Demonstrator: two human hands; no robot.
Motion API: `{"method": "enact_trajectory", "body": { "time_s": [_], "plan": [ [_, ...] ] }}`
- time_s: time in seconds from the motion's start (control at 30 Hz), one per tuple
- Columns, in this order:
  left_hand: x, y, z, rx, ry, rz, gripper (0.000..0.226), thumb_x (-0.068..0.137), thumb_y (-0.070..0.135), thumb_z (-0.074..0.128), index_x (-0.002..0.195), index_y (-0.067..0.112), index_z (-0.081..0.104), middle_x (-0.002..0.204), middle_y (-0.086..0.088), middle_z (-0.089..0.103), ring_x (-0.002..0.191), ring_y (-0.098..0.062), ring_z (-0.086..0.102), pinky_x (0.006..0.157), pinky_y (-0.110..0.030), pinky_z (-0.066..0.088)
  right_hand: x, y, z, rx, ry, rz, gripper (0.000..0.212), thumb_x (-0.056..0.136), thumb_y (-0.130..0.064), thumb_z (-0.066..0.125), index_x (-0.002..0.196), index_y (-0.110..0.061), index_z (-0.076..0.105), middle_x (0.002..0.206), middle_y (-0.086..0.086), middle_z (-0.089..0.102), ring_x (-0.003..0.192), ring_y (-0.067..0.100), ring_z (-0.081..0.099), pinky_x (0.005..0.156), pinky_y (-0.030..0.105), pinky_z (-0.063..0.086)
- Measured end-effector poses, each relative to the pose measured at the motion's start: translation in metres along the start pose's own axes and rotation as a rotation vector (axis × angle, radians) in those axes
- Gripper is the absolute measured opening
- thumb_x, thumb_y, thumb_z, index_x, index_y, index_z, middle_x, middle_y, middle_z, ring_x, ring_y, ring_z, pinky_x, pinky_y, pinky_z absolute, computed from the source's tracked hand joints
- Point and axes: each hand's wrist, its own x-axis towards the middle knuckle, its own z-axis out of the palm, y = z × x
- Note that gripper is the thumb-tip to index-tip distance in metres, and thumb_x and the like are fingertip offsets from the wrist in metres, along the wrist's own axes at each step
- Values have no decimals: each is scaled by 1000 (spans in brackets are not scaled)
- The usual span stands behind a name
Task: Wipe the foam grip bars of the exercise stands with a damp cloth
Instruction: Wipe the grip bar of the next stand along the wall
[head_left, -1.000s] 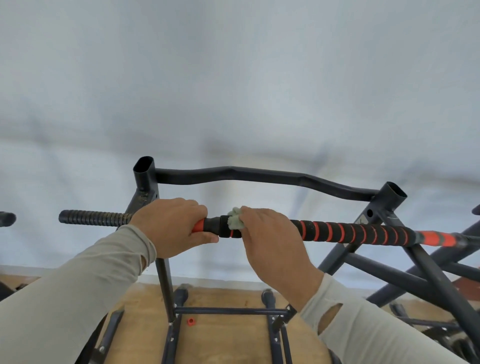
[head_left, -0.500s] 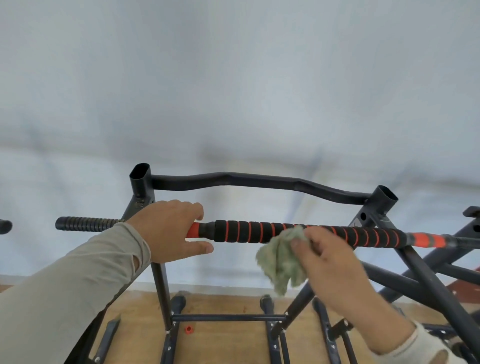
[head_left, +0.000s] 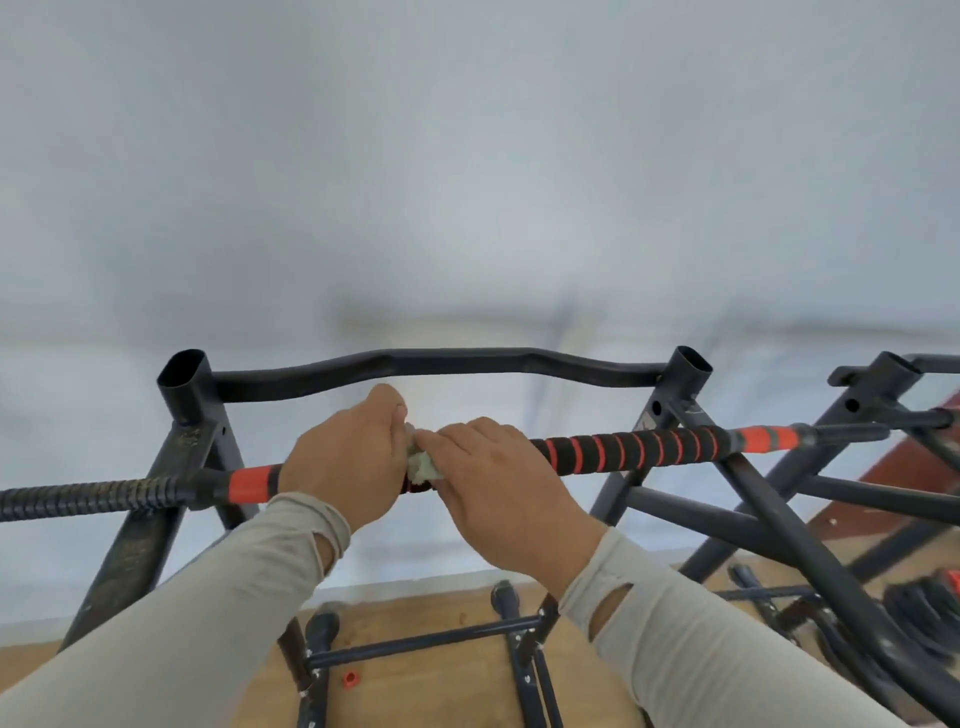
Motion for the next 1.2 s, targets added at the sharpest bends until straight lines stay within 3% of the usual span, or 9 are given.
{"method": "enact_trajectory", "body": {
  "time_s": [0.17, 0.27, 0.37, 0.43, 0.57, 0.73, 0.9, 1.03, 1.2],
  "plan": [
    [1, 1, 1, 20, 14, -13, 15, 104, 33, 29, 103, 27, 42, 67, 9, 53, 60, -17, 54, 65, -39, 51, -22, 54, -21, -79, -129, -64, 28, 93, -10, 63, 120, -16, 64, 113, -1, 67, 98, 22, 60, 84, 37, 54],
    [1, 2, 1, 35, 7, -15, 10, 103, 31, 31, 102, 29, 40, 66, 8, 55, 58, -16, 56, 62, -36, 51, -48, 103, -51, -185, -231, 172, 33, 90, -6, 60, 116, -26, 64, 113, -9, 65, 102, 18, 61, 82, 35, 55],
    [2, 2, 1, 35, -3, -23, 6, 102, 30, 33, 101, 29, 39, 65, 7, 57, 57, -16, 57, 62, -37, 53, -64, 143, -82, -365, -356, 496, 25, 90, -8, 51, 99, -29, 61, 92, -9, 61, 87, 17, 60, 72, 30, 47],
    [2, 3, 1, 45, -7, -22, 5, 101, 29, 34, 101, 29, 39, 65, 7, 57, 56, -16, 57, 63, -38, 55, -65, 146, -85, -435, -356, 590, 28, 89, -9, 50, 102, -31, 61, 88, -8, 62, 81, 17, 59, 69, 30, 46],
    [2, 3, 2, 54, -8, -16, 7, 102, 32, 32, 101, 30, 39, 64, 8, 56, 55, -14, 57, 62, -38, 55, -35, 83, -49, -290, -234, 569, 36, 84, -8, 51, 108, -32, 63, 85, -9, 65, 78, 19, 62, 63, 32, 50],
    [4, -1, 4, 48, -21, -11, 12, 102, 34, 30, 102, 30, 41, 66, 6, 58, 58, -16, 56, 62, -37, 49, 17, -34, -14, -1, -68, 275, 10, 89, -13, 57, 97, -18, 62, 79, 1, 64, 71, 22, 54, 70, 39, 50],
    [4, 1, 5, 66, 2, -20, 19, 102, 36, 25, 109, 29, 42, 65, 8, 57, 56, -14, 56, 63, -37, 51, -13, 36, -33, -49, -177, 177, 34, 89, -2, 56, 117, -21, 60, 105, -3, 67, 91, 19, 58, 81, 34, 50],
    [3, 3, 6, 69, 32, -24, 18, 102, 36, 26, 108, 29, 42, 63, 8, 57, 53, -11, 56, 59, -31, 46, -70, 129, -75, -225, -288, 474, 61, 85, 6, 51, 122, -41, 61, 112, -16, 66, 102, 12, 63, 88, 33, 56],
    [4, 5, 4, 88, 41, -24, 19, 102, 39, 26, 102, 27, 41, 59, 6, 58, 51, -12, 56, 57, -30, 47, -97, 163, -85, -298, -192, 780, 23, 93, -8, 50, 96, -30, 57, 84, -9, 65, 75, 12, 59, 72, 30, 54]
  ]
}}
